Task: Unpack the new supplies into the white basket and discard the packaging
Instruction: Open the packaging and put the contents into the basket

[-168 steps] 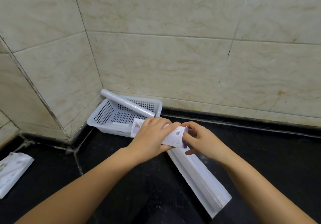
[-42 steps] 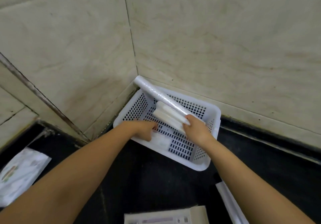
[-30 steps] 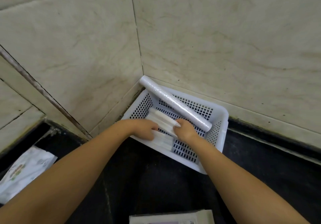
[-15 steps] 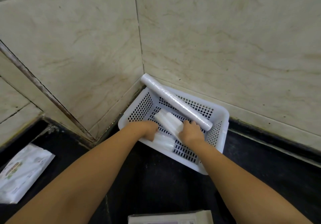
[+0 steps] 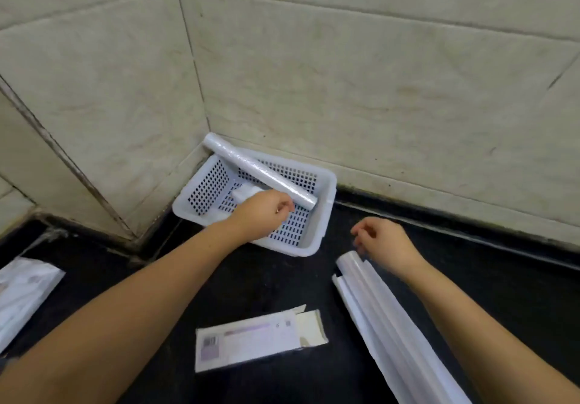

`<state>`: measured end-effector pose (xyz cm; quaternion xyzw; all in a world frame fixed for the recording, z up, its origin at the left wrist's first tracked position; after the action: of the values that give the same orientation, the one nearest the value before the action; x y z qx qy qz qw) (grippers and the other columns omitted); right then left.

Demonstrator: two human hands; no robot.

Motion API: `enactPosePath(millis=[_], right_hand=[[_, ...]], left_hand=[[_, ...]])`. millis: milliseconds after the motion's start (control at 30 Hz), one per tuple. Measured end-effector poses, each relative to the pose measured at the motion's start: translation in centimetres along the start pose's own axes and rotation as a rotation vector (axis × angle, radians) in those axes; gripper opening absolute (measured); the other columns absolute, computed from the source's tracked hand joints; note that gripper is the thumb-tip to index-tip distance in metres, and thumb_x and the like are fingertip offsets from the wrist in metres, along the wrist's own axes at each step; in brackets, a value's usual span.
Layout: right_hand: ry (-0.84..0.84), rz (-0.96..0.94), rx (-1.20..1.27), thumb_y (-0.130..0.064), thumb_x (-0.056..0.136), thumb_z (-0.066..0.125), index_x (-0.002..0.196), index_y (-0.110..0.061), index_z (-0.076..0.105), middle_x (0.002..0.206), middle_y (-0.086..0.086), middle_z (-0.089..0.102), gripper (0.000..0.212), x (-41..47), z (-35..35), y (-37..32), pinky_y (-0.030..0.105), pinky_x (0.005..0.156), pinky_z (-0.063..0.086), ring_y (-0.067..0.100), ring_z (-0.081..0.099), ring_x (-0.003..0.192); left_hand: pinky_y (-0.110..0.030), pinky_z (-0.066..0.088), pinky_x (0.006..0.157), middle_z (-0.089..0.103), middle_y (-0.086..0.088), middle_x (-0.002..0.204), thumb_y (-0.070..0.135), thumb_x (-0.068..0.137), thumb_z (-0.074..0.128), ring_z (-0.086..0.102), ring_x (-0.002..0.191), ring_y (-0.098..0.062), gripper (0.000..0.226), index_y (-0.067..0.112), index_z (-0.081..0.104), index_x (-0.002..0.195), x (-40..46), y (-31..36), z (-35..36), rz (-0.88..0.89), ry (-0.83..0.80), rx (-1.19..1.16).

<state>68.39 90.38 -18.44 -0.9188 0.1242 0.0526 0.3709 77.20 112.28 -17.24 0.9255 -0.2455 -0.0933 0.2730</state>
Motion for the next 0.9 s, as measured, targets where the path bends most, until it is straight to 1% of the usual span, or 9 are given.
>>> enactPosePath(millis=[67,133,267,367,500,633,700,800,900], right_hand=[[-0.078,0.056,-0.087,-0.013,0.091,0.047,0.092,-0.015,0.066,0.089,0.006,0.070,0.019,-3.6,0.8,3.7,0.015,0.059,0.049,0.017,0.068,0.075],[-0.123,0.087,-0.262,-0.023,0.091,0.051,0.113,-0.017,0.061,0.110,0.006,0.063,0.026,-6.8,2.3,6.5,0.027,0.076,0.050,0.021,0.063,0.098],[-0.120,0.110,-0.523,-0.039,0.090,0.051,0.133,-0.022,0.037,0.130,0.004,0.043,0.048,-10.7,4.2,9.3,0.037,0.085,0.049,0.024,0.045,0.117],[-0.158,0.217,-0.489,-0.034,0.089,0.052,0.142,-0.023,0.020,0.131,0.008,0.044,0.062,-11.8,4.5,10.9,0.039,0.088,0.049,0.026,0.048,0.115],[-0.181,0.286,-0.260,-0.029,0.089,0.052,0.142,-0.017,0.022,0.129,0.013,0.046,0.063,-12.0,4.2,12.7,0.036,0.091,0.048,0.028,0.050,0.113],[-0.006,0.243,-0.059,-0.026,0.085,0.057,0.134,-0.015,0.033,0.109,0.005,0.047,0.056,-10.8,1.5,12.2,0.029,0.070,0.043,0.021,0.053,0.089],[0.128,0.126,0.017,-0.021,0.080,0.060,0.123,-0.020,0.040,0.105,0.005,0.052,0.047,-9.4,-0.7,10.4,0.025,0.059,0.042,0.016,0.056,0.079],[0.240,-0.094,0.046,-0.018,0.078,0.061,0.121,-0.025,0.042,0.105,0.003,0.055,0.048,-6.3,-3.6,5.6,0.015,0.060,0.039,0.016,0.055,0.083],[0.268,-0.280,0.068,-0.019,0.080,0.059,0.128,-0.026,0.040,0.109,0.000,0.055,0.052,-2.5,-4.6,-0.3,0.018,0.066,0.040,0.018,0.055,0.093]], left_hand=[[-0.027,0.043,0.068,0.061,0.003,0.085,0.015,0.090,0.048,0.053,0.073,-0.010,0.020,0.017,0.066,0.098,-2.3,5.2,3.3,0.175,-0.005,-0.106],[-0.029,0.045,0.077,0.061,0.004,0.093,0.012,0.089,0.047,0.054,0.083,-0.012,0.023,0.019,0.064,0.102,-4.7,9.1,7.8,0.303,-0.105,-0.117],[-0.044,0.030,0.108,0.054,-0.008,0.117,0.006,0.083,0.048,0.045,0.117,-0.027,0.039,0.018,0.054,0.120,-8.3,10.3,16.5,0.429,-0.420,0.441],[-0.051,0.008,0.117,0.052,-0.011,0.117,0.008,0.087,0.049,0.041,0.120,-0.029,0.026,0.011,0.058,0.112,-9.0,8.9,18.4,0.432,-0.436,0.680],[-0.049,0.004,0.118,0.058,-0.011,0.115,0.004,0.088,0.049,0.046,0.118,-0.030,0.024,0.010,0.062,0.107,-8.6,8.4,18.9,0.427,-0.437,0.806],[-0.046,0.005,0.120,0.057,-0.011,0.116,0.005,0.089,0.045,0.047,0.117,-0.029,0.024,0.009,0.061,0.107,-8.8,8.0,18.0,0.445,-0.445,0.805],[-0.040,0.014,0.118,0.058,-0.008,0.122,0.017,0.093,0.043,0.047,0.119,-0.025,0.029,0.014,0.058,0.118,-8.8,8.2,16.5,0.447,-0.425,0.624],[-0.033,0.039,0.095,0.062,-0.005,0.117,0.024,0.094,0.043,0.053,0.109,-0.021,0.033,0.016,0.058,0.122,-7.6,8.1,11.2,0.430,-0.217,0.233],[-0.031,0.050,0.082,0.067,-0.005,0.102,0.019,0.091,0.048,0.059,0.095,-0.018,0.026,0.012,0.066,0.108,-5.3,5.0,5.2,0.416,0.098,0.166]])
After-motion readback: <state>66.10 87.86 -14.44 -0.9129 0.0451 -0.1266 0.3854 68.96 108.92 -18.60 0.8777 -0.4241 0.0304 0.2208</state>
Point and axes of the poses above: each hand's wrist, its own x-axis towards the middle knuckle, its own z-axis out of the palm, y = z × x, the point moved 4 cm from there along x, towards the middle knuckle
